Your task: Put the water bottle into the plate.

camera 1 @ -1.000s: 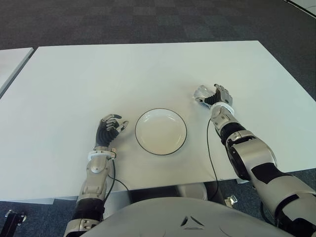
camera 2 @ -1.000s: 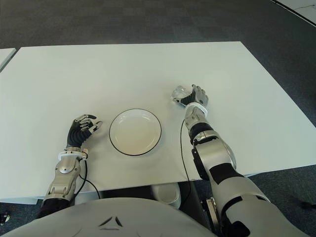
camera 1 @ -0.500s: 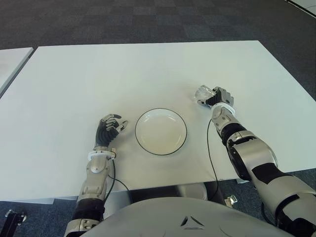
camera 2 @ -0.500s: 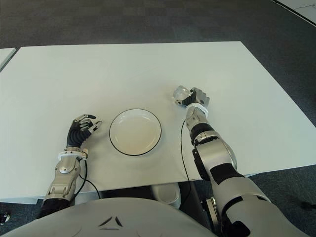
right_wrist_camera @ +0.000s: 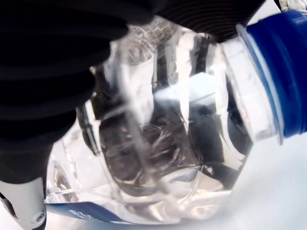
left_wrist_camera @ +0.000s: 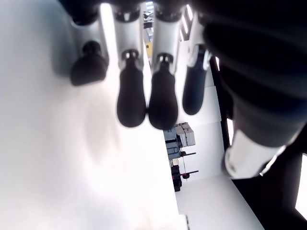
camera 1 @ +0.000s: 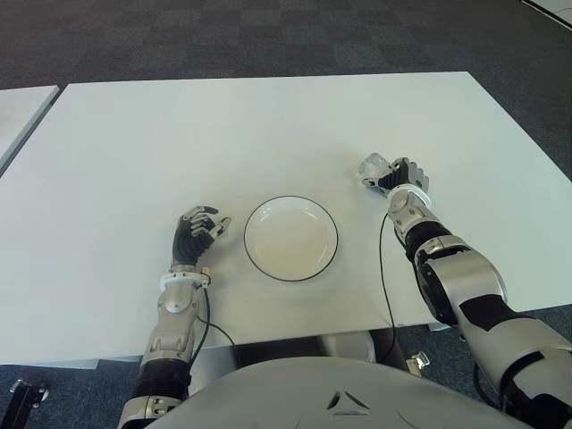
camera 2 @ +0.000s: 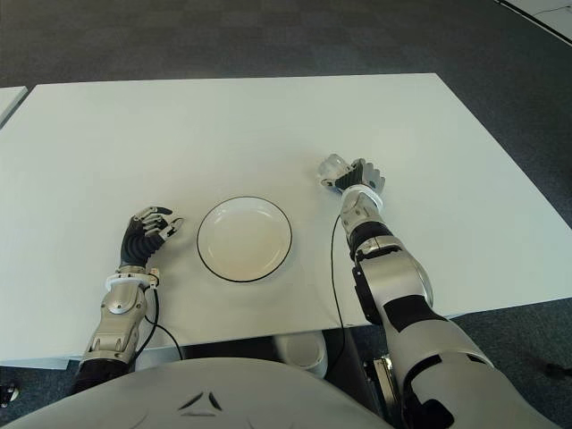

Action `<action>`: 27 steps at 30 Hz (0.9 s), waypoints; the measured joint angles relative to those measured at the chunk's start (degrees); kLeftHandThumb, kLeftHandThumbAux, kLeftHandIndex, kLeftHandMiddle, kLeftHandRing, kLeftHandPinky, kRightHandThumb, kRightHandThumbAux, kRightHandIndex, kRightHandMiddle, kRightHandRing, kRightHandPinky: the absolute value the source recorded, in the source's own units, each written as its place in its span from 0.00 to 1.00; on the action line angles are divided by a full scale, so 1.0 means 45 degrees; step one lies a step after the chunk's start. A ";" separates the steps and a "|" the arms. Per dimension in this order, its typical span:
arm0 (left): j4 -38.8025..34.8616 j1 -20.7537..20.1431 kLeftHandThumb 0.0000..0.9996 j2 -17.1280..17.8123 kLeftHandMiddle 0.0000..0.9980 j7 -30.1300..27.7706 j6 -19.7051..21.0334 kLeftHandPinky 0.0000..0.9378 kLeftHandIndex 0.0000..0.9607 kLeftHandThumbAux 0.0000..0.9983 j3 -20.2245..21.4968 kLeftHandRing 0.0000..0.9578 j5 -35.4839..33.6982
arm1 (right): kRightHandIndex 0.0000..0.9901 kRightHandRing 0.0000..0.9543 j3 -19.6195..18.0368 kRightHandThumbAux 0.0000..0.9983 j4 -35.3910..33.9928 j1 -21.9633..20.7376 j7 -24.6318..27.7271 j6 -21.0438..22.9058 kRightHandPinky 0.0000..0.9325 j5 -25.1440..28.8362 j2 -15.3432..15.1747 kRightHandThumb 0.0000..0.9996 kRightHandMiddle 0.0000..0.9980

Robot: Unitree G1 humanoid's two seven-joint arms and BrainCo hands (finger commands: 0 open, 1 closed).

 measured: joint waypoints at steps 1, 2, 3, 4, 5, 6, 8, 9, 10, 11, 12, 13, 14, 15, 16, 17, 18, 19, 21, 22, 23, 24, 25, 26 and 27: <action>0.0005 -0.0005 0.71 0.0000 0.70 0.0000 0.0000 0.72 0.46 0.72 0.0002 0.71 0.0000 | 0.44 0.76 -0.0001 0.73 0.0000 -0.0002 0.0007 0.0000 0.80 0.0001 -0.0003 0.71 0.74; 0.0011 -0.0010 0.71 0.0000 0.71 0.0000 0.0000 0.72 0.46 0.72 0.0002 0.71 0.0000 | 0.44 0.77 -0.0003 0.73 0.0000 -0.0005 0.0016 -0.0001 0.81 0.0003 -0.0005 0.71 0.75; 0.0018 -0.0015 0.71 0.0000 0.71 0.0000 -0.0001 0.72 0.46 0.72 0.0003 0.71 0.0000 | 0.44 0.78 -0.0011 0.73 0.0000 -0.0011 0.0028 -0.0002 0.82 0.0008 -0.0007 0.70 0.76; 0.0028 -0.0022 0.71 0.0001 0.71 0.0000 -0.0001 0.72 0.46 0.72 0.0004 0.71 0.0000 | 0.44 0.78 -0.0029 0.73 -0.0001 -0.0031 0.0049 -0.0002 0.83 0.0026 -0.0009 0.70 0.76; 0.0038 -0.0032 0.71 0.0001 0.70 0.0000 -0.0003 0.71 0.46 0.72 0.0007 0.71 -0.0002 | 0.44 0.79 -0.0061 0.73 -0.0003 -0.0058 0.0078 -0.0002 0.84 0.0048 -0.0012 0.70 0.77; 0.0052 -0.0043 0.71 0.0002 0.70 0.0000 -0.0006 0.71 0.45 0.72 0.0010 0.71 -0.0006 | 0.44 0.80 -0.0100 0.73 -0.0006 -0.0083 0.0111 -0.0003 0.84 0.0086 -0.0013 0.70 0.77; 0.0085 -0.0069 0.71 0.0009 0.70 0.0000 -0.0016 0.71 0.45 0.72 0.0018 0.71 -0.0013 | 0.44 0.80 -0.0220 0.73 -0.0013 -0.0109 0.0177 -0.0009 0.85 0.0232 -0.0017 0.70 0.78; 0.0099 -0.0077 0.71 0.0010 0.70 0.0000 -0.0022 0.71 0.45 0.72 0.0022 0.71 -0.0014 | 0.44 0.81 -0.0270 0.73 -0.0017 -0.0113 0.0199 -0.0016 0.86 0.0277 -0.0018 0.70 0.79; 0.0115 -0.0088 0.71 0.0013 0.70 0.0000 -0.0033 0.71 0.45 0.72 0.0026 0.71 -0.0014 | 0.44 0.81 -0.0324 0.73 -0.0019 -0.0114 0.0221 -0.0038 0.86 0.0328 -0.0018 0.70 0.79; 0.0136 -0.0099 0.71 0.0019 0.70 0.0000 -0.0044 0.71 0.45 0.72 0.0029 0.71 -0.0014 | 0.44 0.82 -0.0380 0.73 -0.0021 -0.0114 0.0229 -0.0067 0.87 0.0376 -0.0018 0.70 0.79; 0.0155 -0.0110 0.71 0.0025 0.70 0.0000 -0.0058 0.71 0.45 0.72 0.0033 0.71 -0.0014 | 0.44 0.83 -0.0468 0.73 -0.0030 -0.0105 0.0226 -0.0128 0.88 0.0472 -0.0016 0.70 0.81; 0.0169 -0.0120 0.71 0.0029 0.70 0.0000 -0.0073 0.71 0.45 0.72 0.0036 0.71 -0.0013 | 0.44 0.84 -0.0558 0.73 -0.0051 -0.0093 0.0224 -0.0195 0.88 0.0582 -0.0014 0.70 0.81; 0.0177 -0.0127 0.71 0.0035 0.69 0.0000 -0.0084 0.71 0.45 0.72 0.0038 0.71 -0.0013 | 0.44 0.84 -0.0638 0.73 -0.0063 -0.0074 0.0219 -0.0289 0.88 0.0682 -0.0012 0.70 0.82; 0.0184 -0.0132 0.71 0.0039 0.69 0.0000 -0.0090 0.71 0.45 0.72 0.0042 0.71 -0.0012 | 0.44 0.85 -0.0746 0.73 -0.0079 -0.0054 0.0207 -0.0383 0.89 0.0794 -0.0011 0.70 0.82; 0.0188 -0.0136 0.71 0.0043 0.69 0.0000 -0.0097 0.70 0.45 0.72 0.0044 0.71 -0.0013 | 0.44 0.85 -0.0862 0.73 -0.0092 -0.0025 0.0183 -0.0492 0.89 0.0900 -0.0012 0.70 0.83; 0.0189 -0.0139 0.71 0.0048 0.69 0.0000 -0.0097 0.70 0.45 0.72 0.0044 0.71 -0.0013 | 0.44 0.86 -0.1001 0.73 -0.0110 0.0010 0.0153 -0.0614 0.89 0.1043 -0.0012 0.70 0.83; 0.0189 -0.0139 0.71 0.0053 0.69 0.0000 -0.0097 0.70 0.45 0.72 0.0045 0.71 -0.0013 | 0.44 0.86 -0.1125 0.73 -0.0129 0.0048 0.0117 -0.0758 0.89 0.1198 -0.0014 0.70 0.83; 0.0188 -0.0138 0.71 0.0060 0.69 0.0000 -0.0096 0.70 0.45 0.72 0.0049 0.71 -0.0014 | 0.44 0.86 -0.1262 0.73 -0.0153 0.0089 0.0085 -0.0896 0.89 0.1335 -0.0012 0.70 0.84; 0.0187 -0.0137 0.71 0.0077 0.69 0.0000 -0.0093 0.70 0.45 0.72 0.0051 0.70 -0.0018 | 0.44 0.86 -0.1582 0.73 -0.0195 0.0168 0.0078 -0.1218 0.88 0.1704 -0.0005 0.70 0.84; 0.0186 -0.0137 0.71 0.0087 0.69 -0.0001 -0.0089 0.70 0.45 0.72 0.0052 0.70 -0.0022 | 0.44 0.86 -0.1736 0.73 -0.0207 0.0204 0.0078 -0.1373 0.87 0.1855 0.0001 0.70 0.83; 0.0185 -0.0136 0.71 0.0100 0.69 -0.0001 -0.0081 0.70 0.45 0.72 0.0055 0.70 -0.0029 | 0.44 0.85 -0.2015 0.73 -0.0227 0.0253 0.0081 -0.1563 0.86 0.2146 0.0018 0.70 0.83; 0.0185 -0.0136 0.71 0.0109 0.69 -0.0001 -0.0074 0.70 0.45 0.72 0.0061 0.70 -0.0035 | 0.44 0.85 -0.2184 0.73 -0.0237 0.0283 0.0081 -0.1697 0.85 0.2319 0.0033 0.70 0.82; 0.0184 -0.0135 0.71 0.0120 0.69 -0.0001 -0.0066 0.70 0.45 0.72 0.0067 0.71 -0.0041 | 0.44 0.85 -0.2400 0.73 -0.0245 0.0309 0.0075 -0.1822 0.85 0.2526 0.0061 0.70 0.82; 0.0185 -0.0136 0.71 0.0131 0.69 -0.0001 -0.0052 0.71 0.45 0.72 0.0071 0.71 -0.0045 | 0.44 0.84 -0.2574 0.73 -0.0257 0.0343 0.0067 -0.1958 0.85 0.2706 0.0083 0.70 0.82; 0.0184 -0.0140 0.71 0.0140 0.69 -0.0002 -0.0037 0.71 0.45 0.72 0.0072 0.71 -0.0048 | 0.44 0.84 -0.2727 0.73 -0.0263 0.0370 0.0061 -0.2061 0.84 0.2824 0.0102 0.70 0.81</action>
